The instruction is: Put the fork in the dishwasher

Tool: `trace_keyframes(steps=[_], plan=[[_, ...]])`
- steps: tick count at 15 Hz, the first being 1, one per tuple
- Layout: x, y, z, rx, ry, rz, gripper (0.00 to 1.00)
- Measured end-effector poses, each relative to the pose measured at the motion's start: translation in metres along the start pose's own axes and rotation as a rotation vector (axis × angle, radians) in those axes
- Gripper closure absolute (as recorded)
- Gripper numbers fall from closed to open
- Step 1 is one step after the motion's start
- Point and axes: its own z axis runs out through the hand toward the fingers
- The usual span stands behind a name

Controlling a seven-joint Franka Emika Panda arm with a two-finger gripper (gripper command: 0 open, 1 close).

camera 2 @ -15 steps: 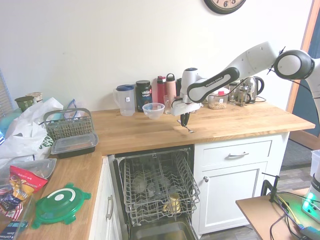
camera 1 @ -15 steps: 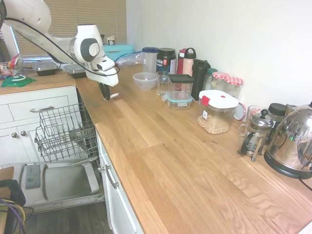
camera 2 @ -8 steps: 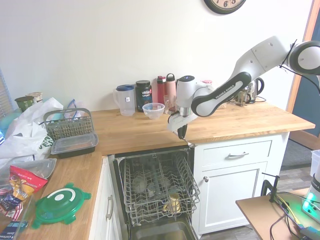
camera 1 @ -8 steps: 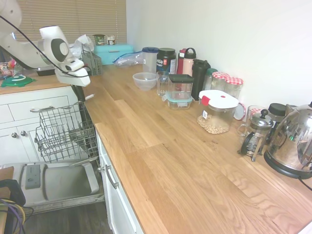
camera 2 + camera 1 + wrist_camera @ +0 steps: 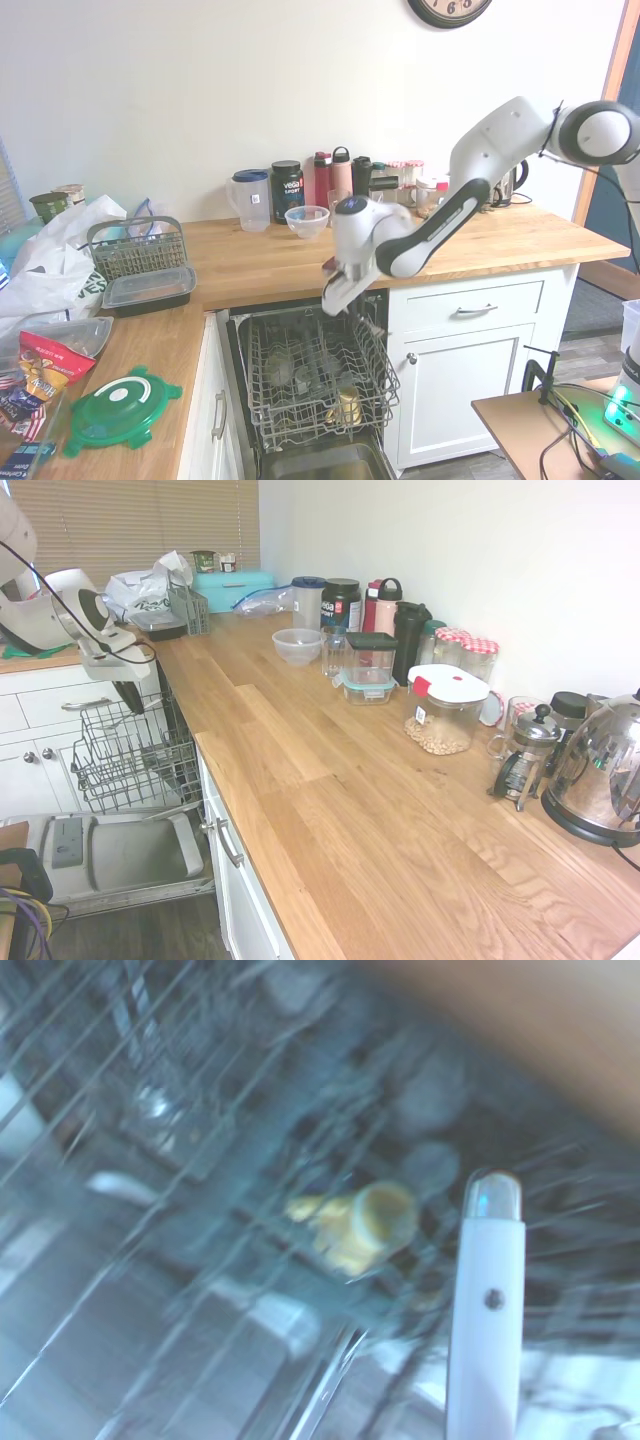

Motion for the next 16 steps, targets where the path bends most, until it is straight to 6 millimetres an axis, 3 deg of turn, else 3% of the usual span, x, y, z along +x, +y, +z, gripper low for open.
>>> trace_keyframes(steps=[2, 3, 5, 8, 10, 13, 14, 16], plan=[[-0.033, -0.030, 0.013, -0.027, 0.005, -0.036, 1.00], [-0.038, -0.040, 0.023, -0.039, 0.010, -0.039, 1.00], [-0.024, -0.050, 0.055, -0.079, 0.007, -0.014, 1.00], [0.014, -0.055, 0.122, -0.138, -0.019, 0.015, 1.00], [0.018, -0.058, 0.157, -0.175, -0.036, 0.014, 1.00], [0.025, -0.065, 0.169, -0.204, -0.043, 0.016, 1.00], [0.026, -0.069, 0.165, -0.200, -0.051, 0.019, 0.00], [0.027, -0.076, 0.154, -0.191, -0.062, 0.015, 0.00]])
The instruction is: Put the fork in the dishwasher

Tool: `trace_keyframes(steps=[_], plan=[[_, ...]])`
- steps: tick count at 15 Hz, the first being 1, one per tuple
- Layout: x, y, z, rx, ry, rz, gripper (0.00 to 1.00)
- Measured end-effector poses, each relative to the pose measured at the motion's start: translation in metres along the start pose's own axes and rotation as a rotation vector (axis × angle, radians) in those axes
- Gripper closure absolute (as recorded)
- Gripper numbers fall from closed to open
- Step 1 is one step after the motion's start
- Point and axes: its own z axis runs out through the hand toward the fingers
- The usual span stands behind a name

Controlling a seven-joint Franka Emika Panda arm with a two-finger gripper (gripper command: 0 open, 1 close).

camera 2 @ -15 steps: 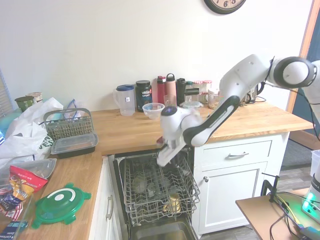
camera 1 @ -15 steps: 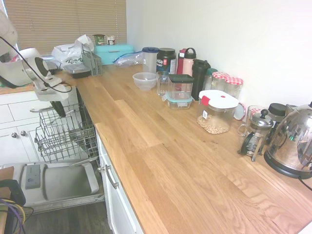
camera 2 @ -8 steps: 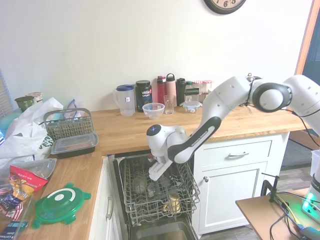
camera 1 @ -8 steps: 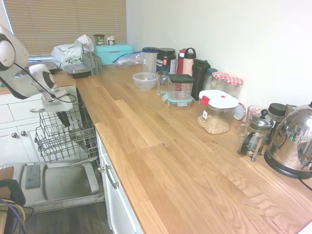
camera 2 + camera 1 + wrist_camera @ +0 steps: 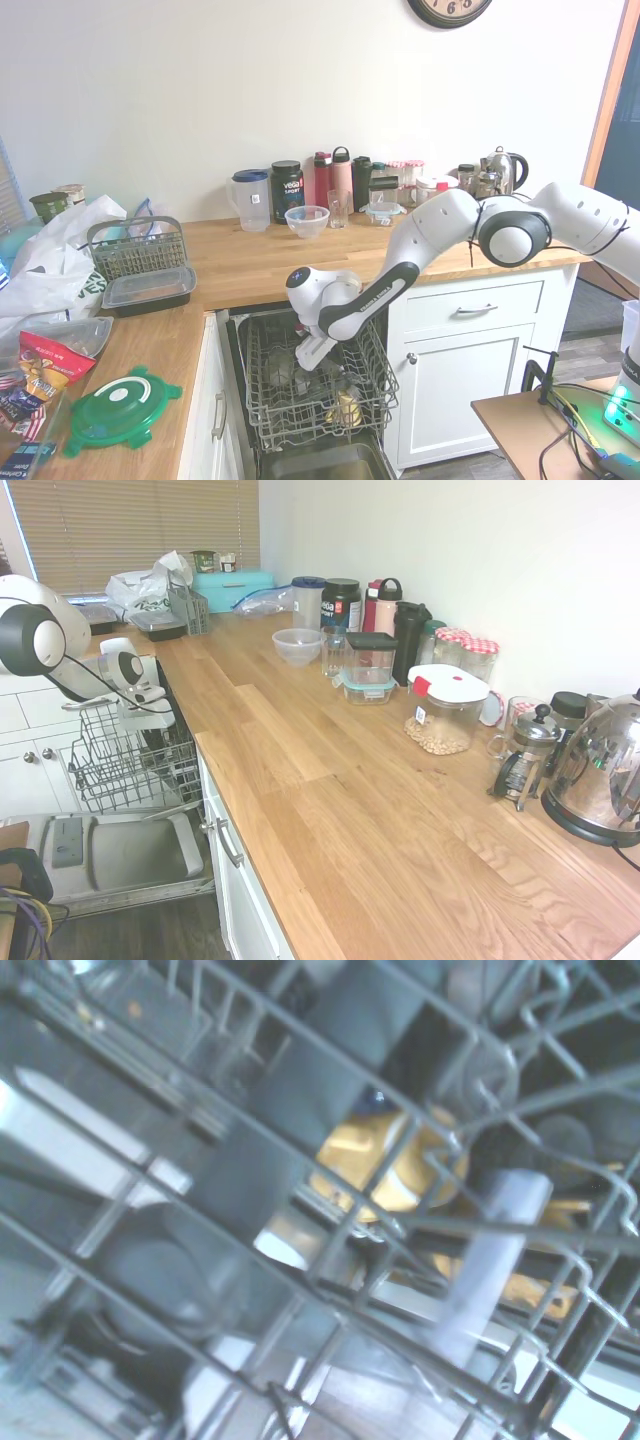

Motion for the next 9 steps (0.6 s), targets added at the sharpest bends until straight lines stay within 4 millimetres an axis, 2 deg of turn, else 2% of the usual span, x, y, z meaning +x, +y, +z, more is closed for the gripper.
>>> trace_keyframes(steps=[6, 9], plan=[[-0.010, -0.008, -0.013, 0.031, 0.009, -0.018, 0.00], [-0.036, -0.012, -0.037, 0.082, 0.022, -0.051, 0.00]])
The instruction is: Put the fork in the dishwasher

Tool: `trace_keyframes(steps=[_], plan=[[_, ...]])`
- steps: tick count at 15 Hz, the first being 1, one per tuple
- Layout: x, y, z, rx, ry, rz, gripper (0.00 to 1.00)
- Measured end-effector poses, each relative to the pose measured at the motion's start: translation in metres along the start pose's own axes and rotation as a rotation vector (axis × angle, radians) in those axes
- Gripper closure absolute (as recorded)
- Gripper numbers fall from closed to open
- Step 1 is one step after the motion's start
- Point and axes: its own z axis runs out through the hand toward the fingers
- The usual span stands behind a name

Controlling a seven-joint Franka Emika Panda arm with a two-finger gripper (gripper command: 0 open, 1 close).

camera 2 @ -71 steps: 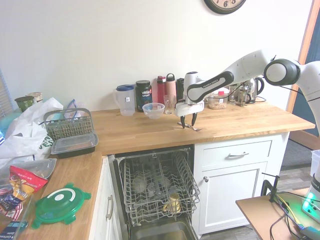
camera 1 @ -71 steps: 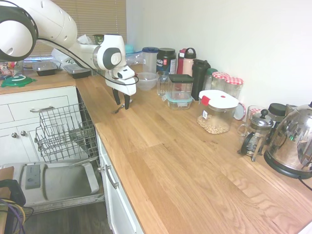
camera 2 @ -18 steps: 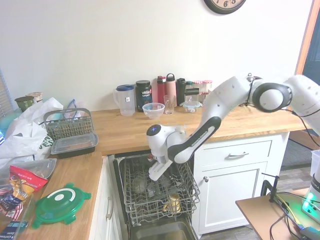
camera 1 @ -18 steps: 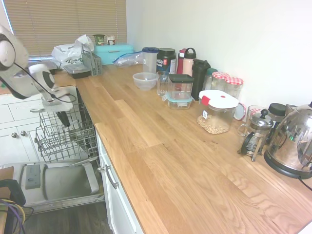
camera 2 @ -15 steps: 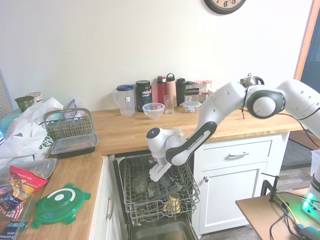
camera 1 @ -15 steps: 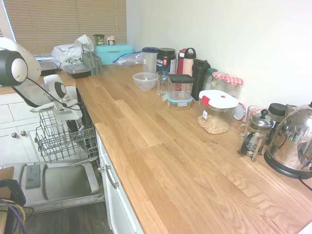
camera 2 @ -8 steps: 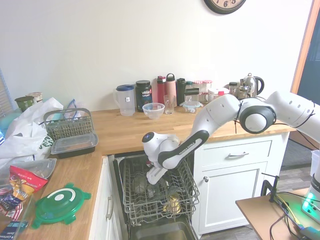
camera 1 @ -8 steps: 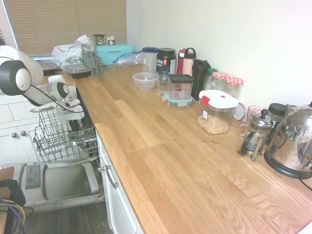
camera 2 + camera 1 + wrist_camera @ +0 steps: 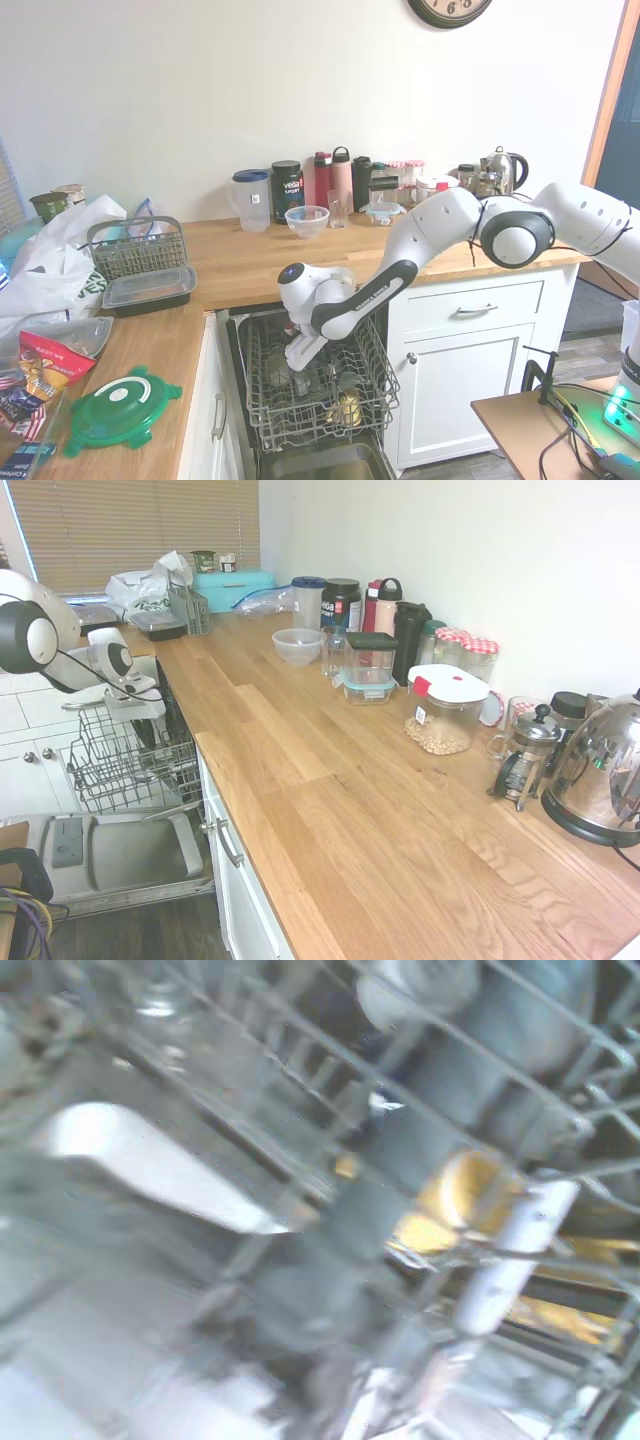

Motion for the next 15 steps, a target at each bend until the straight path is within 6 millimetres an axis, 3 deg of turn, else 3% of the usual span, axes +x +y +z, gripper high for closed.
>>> trace_keyframes(steps=[4, 9, 12, 15], plan=[[-0.036, 0.013, -0.045, 0.049, 0.044, -0.033, 0.00], [-0.033, 0.050, -0.170, 0.193, 0.086, -0.004, 0.00], [-0.010, 0.095, -0.234, 0.271, 0.104, 0.042, 0.00], [0.044, 0.159, -0.269, 0.332, 0.114, 0.132, 0.00]])
